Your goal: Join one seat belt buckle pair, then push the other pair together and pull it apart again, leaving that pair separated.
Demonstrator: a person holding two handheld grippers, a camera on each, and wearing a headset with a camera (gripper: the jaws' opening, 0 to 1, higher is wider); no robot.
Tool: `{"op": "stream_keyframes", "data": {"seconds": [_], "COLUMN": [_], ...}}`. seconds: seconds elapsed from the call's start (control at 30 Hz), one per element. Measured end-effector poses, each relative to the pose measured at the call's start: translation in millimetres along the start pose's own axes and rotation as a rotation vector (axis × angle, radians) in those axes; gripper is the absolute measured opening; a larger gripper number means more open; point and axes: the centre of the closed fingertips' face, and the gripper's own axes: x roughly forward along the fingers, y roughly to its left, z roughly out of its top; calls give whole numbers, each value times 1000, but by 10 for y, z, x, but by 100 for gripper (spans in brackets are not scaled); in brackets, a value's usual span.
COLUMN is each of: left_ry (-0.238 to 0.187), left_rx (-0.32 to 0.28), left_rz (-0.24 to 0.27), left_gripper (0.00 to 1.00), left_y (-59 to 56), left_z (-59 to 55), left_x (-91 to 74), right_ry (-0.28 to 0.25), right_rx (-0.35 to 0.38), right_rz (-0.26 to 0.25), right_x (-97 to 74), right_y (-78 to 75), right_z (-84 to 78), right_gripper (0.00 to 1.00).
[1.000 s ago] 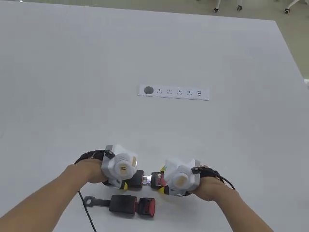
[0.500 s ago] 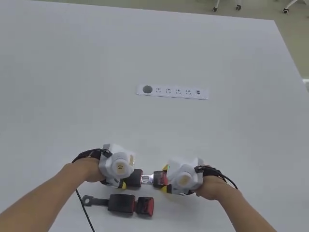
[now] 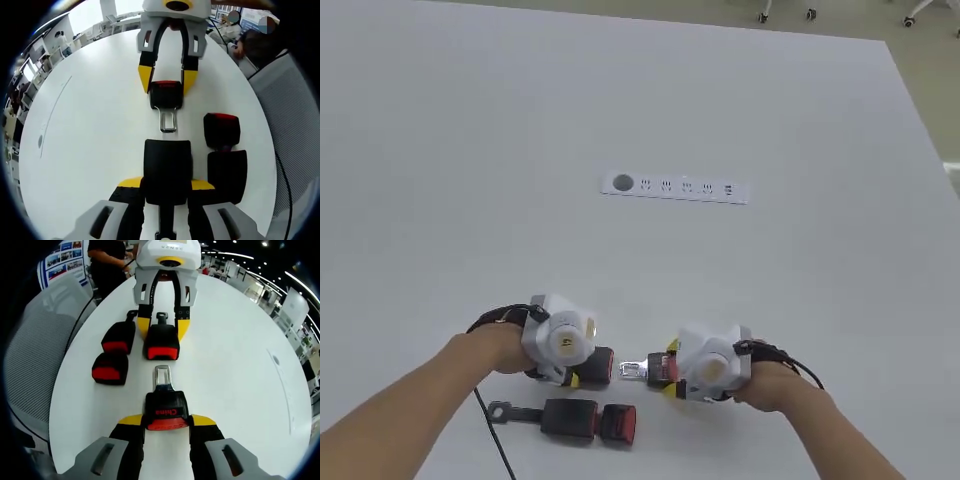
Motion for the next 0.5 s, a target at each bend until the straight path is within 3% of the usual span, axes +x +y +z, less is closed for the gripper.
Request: {"op": "stream_keyframes", "data": {"seconds": [0.5], "left_ry": [-7], "left_rx": [-2], "left_rz": [1], "left_gripper": [33], "left_y": [-6], "left_z": [28], "left_x": [-17], "right_ry": [20], "right_rx": [-21], "right_rz": [1], "right_x": [-89], "right_y": [-8], "right_z": [-140], "right_gripper": [31]}}
